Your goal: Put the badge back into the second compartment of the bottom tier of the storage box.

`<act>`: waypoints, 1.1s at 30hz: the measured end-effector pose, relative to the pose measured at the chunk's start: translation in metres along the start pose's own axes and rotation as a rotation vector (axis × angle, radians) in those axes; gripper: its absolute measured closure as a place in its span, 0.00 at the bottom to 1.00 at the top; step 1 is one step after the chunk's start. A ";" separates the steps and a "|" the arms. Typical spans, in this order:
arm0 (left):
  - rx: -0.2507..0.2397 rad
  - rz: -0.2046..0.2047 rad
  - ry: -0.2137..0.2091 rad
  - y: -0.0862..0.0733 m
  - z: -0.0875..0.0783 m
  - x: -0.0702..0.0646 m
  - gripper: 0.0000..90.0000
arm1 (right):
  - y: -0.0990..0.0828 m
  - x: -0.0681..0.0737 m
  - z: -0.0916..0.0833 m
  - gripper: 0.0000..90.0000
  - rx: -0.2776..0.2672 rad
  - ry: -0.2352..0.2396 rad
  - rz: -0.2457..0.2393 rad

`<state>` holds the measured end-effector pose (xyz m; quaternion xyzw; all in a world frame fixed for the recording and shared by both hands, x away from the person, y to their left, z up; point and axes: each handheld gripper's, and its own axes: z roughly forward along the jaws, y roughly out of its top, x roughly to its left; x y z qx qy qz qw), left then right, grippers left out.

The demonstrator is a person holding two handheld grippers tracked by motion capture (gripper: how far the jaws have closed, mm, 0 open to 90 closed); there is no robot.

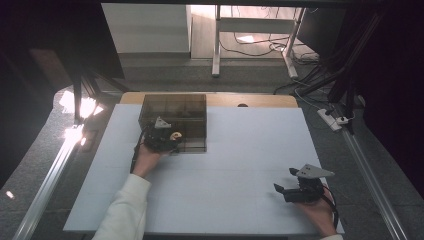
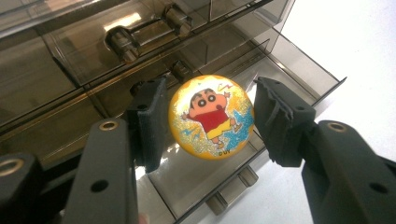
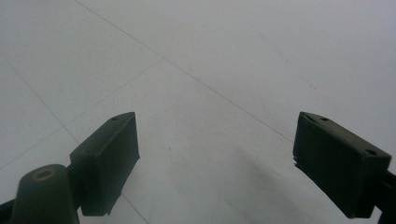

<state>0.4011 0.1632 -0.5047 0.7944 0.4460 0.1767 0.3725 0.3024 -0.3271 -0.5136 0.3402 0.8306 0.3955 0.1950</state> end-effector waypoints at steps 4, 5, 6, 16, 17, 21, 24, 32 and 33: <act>0.005 0.002 0.000 0.000 0.001 0.000 0.51 | 0.000 0.000 0.000 0.16 0.000 0.004 0.000; 0.007 0.002 0.000 0.000 0.001 0.000 0.51 | 0.000 0.000 0.000 0.16 0.000 0.004 0.000; 0.008 0.002 -0.001 0.000 0.002 -0.001 0.51 | 0.000 0.000 0.000 0.16 0.001 0.002 0.000; -0.015 0.006 -0.013 0.003 -0.001 -0.005 0.37 | 0.000 0.000 -0.001 0.16 -0.001 0.001 0.000; -0.018 0.009 -0.015 0.003 -0.002 -0.006 0.37 | 0.000 0.000 -0.001 0.16 0.000 0.001 0.000; -0.024 0.014 -0.033 0.005 -0.005 -0.009 0.36 | 0.000 0.000 -0.001 0.16 0.001 0.003 -0.001; -0.025 0.022 -0.044 0.007 -0.008 -0.012 0.35 | 0.000 0.000 -0.001 0.16 -0.002 0.005 -0.001; -0.038 0.053 -0.077 0.008 -0.020 -0.025 0.33 | 0.001 0.001 -0.002 0.16 -0.009 0.003 -0.003; -0.038 0.060 -0.080 0.008 -0.022 -0.028 0.33 | 0.001 0.001 -0.002 0.16 -0.007 0.006 -0.006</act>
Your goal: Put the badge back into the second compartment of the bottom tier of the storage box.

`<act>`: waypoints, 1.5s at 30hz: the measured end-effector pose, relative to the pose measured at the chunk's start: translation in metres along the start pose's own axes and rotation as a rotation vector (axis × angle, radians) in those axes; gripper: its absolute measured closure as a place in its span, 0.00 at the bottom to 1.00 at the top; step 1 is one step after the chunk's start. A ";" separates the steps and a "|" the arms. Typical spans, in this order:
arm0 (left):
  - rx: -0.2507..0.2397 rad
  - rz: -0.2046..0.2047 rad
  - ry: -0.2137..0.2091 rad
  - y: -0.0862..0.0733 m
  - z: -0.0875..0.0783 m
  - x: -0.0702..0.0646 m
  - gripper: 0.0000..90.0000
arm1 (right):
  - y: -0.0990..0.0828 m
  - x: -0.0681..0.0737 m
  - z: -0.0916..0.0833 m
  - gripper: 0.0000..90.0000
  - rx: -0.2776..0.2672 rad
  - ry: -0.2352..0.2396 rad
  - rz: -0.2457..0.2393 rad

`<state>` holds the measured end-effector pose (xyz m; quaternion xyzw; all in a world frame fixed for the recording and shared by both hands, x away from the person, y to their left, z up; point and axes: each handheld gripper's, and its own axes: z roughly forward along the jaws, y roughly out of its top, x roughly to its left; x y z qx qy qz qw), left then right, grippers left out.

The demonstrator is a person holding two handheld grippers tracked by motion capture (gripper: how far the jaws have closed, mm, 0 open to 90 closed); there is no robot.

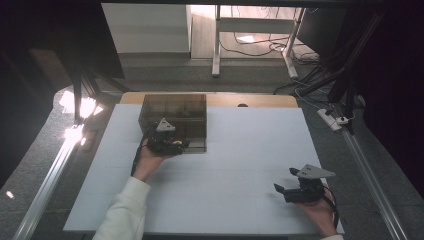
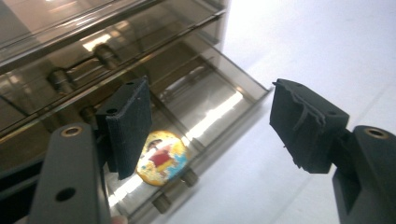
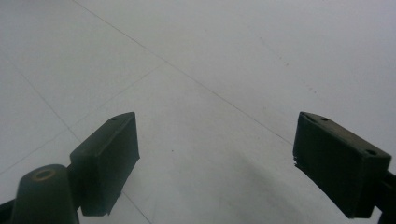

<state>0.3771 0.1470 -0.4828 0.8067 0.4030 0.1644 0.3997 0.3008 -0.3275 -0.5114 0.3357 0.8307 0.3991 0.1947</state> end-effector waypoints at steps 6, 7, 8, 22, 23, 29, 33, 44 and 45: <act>-0.013 0.024 -0.026 -0.002 -0.011 -0.012 0.32 | 0.001 0.001 0.000 0.16 -0.013 0.002 -0.005; -0.016 0.022 -0.028 -0.003 -0.012 -0.013 0.32 | 0.001 0.001 -0.001 0.16 -0.012 0.004 -0.007; -0.017 0.022 -0.028 -0.003 -0.013 -0.014 0.31 | 0.001 0.001 -0.001 0.16 -0.013 0.006 -0.007; -0.005 0.001 -0.004 -0.043 -0.042 -0.019 0.22 | 0.002 0.003 -0.001 0.16 -0.025 0.013 -0.017; -0.004 -0.002 0.001 -0.048 -0.045 -0.018 0.22 | 0.002 0.003 -0.001 0.16 -0.025 0.014 -0.018; -0.012 -0.034 0.033 -0.075 -0.063 -0.010 0.22 | 0.002 0.003 0.000 0.16 -0.023 0.016 -0.027; -0.024 -0.046 0.035 -0.087 -0.073 -0.009 0.22 | 0.002 0.003 0.000 0.16 -0.022 0.017 -0.028; -0.011 -0.031 0.026 -0.115 -0.089 -0.012 0.22 | 0.001 0.003 0.000 0.16 -0.023 0.013 -0.031; -0.006 -0.031 0.025 -0.117 -0.089 -0.011 0.22 | 0.001 0.003 0.000 0.16 -0.024 0.014 -0.033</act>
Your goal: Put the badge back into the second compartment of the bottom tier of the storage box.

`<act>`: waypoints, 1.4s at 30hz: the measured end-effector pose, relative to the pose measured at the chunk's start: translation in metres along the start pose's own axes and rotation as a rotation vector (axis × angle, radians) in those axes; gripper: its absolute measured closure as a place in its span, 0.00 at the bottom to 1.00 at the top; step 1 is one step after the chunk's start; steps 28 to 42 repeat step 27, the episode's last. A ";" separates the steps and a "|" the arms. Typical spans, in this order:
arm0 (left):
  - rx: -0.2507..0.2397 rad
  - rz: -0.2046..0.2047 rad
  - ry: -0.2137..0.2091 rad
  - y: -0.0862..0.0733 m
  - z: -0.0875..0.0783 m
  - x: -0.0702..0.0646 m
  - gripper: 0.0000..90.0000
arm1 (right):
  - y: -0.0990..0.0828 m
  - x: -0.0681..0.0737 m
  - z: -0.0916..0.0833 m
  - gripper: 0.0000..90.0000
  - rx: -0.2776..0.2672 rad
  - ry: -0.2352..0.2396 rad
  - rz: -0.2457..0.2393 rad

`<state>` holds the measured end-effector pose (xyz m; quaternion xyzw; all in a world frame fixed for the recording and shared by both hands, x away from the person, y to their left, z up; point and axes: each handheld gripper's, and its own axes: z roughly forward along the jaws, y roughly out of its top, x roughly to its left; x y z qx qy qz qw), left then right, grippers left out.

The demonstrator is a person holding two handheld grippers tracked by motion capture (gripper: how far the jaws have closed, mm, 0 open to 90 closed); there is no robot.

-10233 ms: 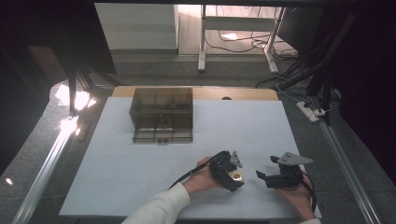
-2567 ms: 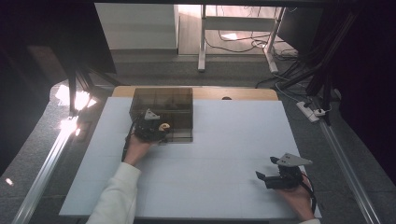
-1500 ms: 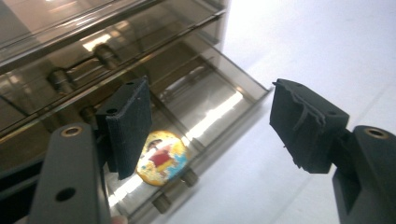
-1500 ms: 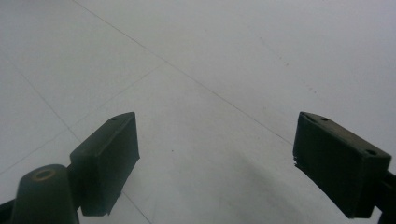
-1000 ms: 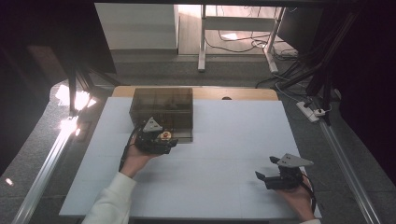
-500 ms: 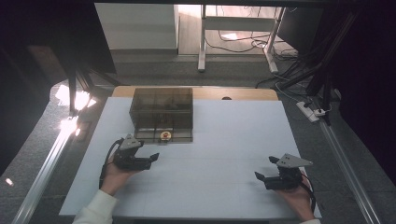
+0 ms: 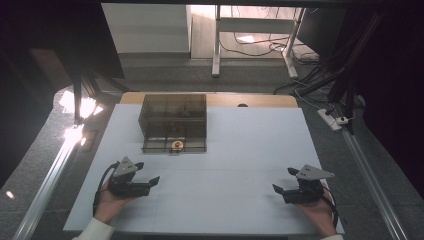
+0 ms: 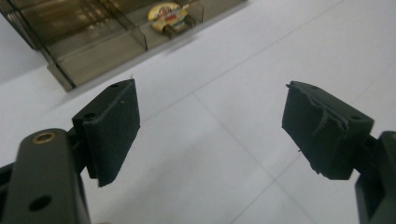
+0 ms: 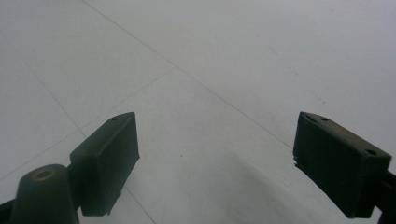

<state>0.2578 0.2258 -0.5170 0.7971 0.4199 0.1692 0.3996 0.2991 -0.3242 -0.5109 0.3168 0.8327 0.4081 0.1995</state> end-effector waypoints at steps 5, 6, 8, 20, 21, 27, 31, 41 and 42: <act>0.016 -0.003 0.003 -0.005 0.000 0.004 0.22 | 0.000 0.000 0.001 0.16 0.001 0.002 -0.001; 0.016 -0.003 0.002 -0.005 0.001 0.005 0.22 | 0.000 0.000 0.001 0.16 0.001 0.002 -0.002; 0.017 0.002 0.000 -0.004 0.001 0.004 0.22 | 0.000 0.000 0.001 0.16 0.000 0.002 -0.002; 0.030 0.018 -0.010 -0.003 0.004 0.000 0.21 | 0.000 0.000 0.001 0.16 -0.004 0.008 -0.008; 0.031 0.018 -0.010 -0.003 0.004 0.000 0.21 | 0.000 0.000 0.001 0.16 -0.001 0.008 -0.010; 0.039 0.014 -0.008 -0.004 0.005 0.001 0.22 | 0.000 0.000 0.001 0.16 -0.002 0.007 -0.011; 0.039 0.014 -0.008 -0.004 0.005 0.001 0.22 | 0.000 0.000 0.001 0.16 -0.002 0.007 -0.011; 0.039 0.014 -0.008 -0.004 0.005 0.001 0.22 | 0.000 0.000 0.001 0.16 -0.002 0.007 -0.011; 0.039 0.014 -0.008 -0.004 0.005 0.001 0.22 | 0.000 0.000 0.001 0.16 -0.002 0.007 -0.011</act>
